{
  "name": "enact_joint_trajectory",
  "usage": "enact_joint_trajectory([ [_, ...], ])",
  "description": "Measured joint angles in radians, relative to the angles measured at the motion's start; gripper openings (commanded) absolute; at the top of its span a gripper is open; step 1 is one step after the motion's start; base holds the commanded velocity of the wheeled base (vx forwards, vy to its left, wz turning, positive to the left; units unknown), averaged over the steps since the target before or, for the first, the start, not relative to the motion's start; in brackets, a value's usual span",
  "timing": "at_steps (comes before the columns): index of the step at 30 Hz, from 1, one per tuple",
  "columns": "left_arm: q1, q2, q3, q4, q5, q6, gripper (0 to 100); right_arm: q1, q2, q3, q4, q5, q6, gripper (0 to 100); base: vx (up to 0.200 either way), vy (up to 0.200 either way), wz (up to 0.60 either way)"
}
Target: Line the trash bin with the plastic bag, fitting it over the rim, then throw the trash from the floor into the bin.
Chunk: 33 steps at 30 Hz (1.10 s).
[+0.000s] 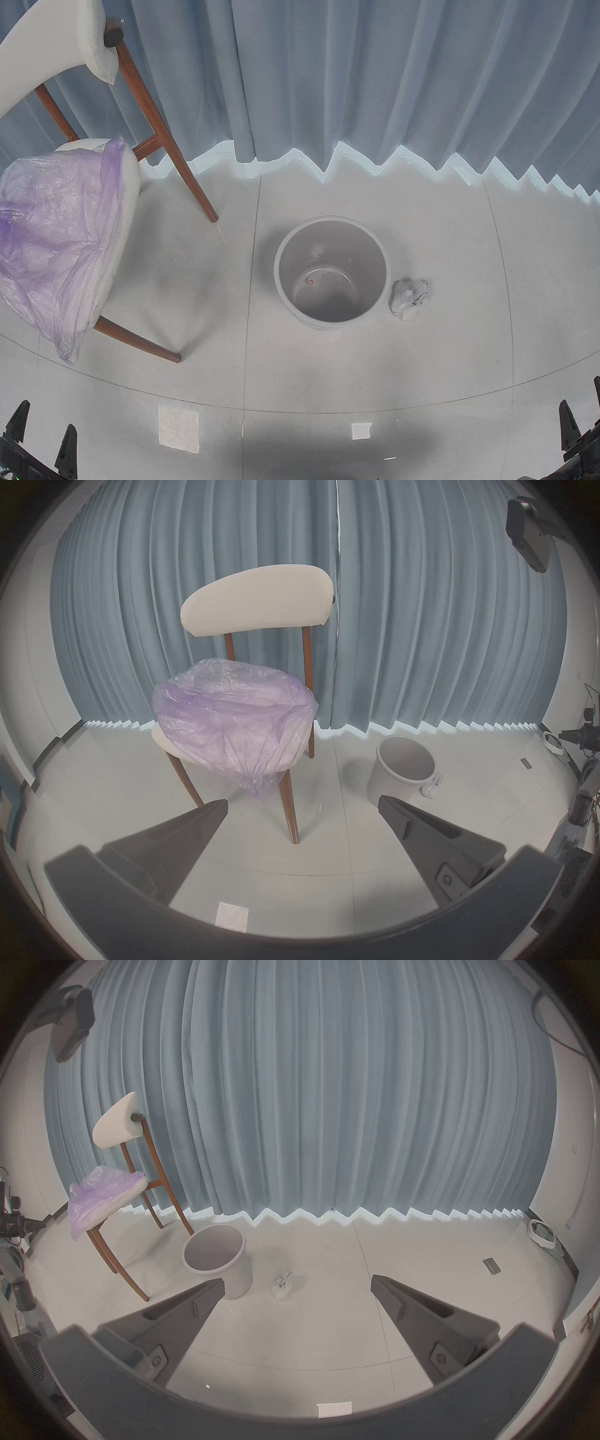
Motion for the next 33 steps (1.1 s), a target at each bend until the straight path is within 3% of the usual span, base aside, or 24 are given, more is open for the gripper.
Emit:
enact_joint_trajectory([
  [5, 0.002, 0.000, 0.000, -0.018, -0.001, 0.004, 100, 0.000, 0.000, 0.000, 0.000, 0.000, 0.000, 100, 0.000, 0.000, 0.00],
  [13, 0.002, 0.000, 0.000, -0.251, -0.027, 0.075, 100, 0.000, 0.000, 0.000, -0.001, 0.000, 0.000, 100, 0.000, 0.000, 0.00],
  [19, -0.001, 0.026, -0.103, -0.193, -0.033, 0.139, 100, 0.000, 0.000, 0.000, -0.001, 0.000, 0.000, 100, 0.000, 0.000, 0.00],
  [33, -0.005, 0.542, -0.495, -0.116, -0.043, 0.197, 100, 0.001, 0.000, 0.000, -0.001, 0.000, 0.000, 100, 0.000, 0.000, 0.00],
])
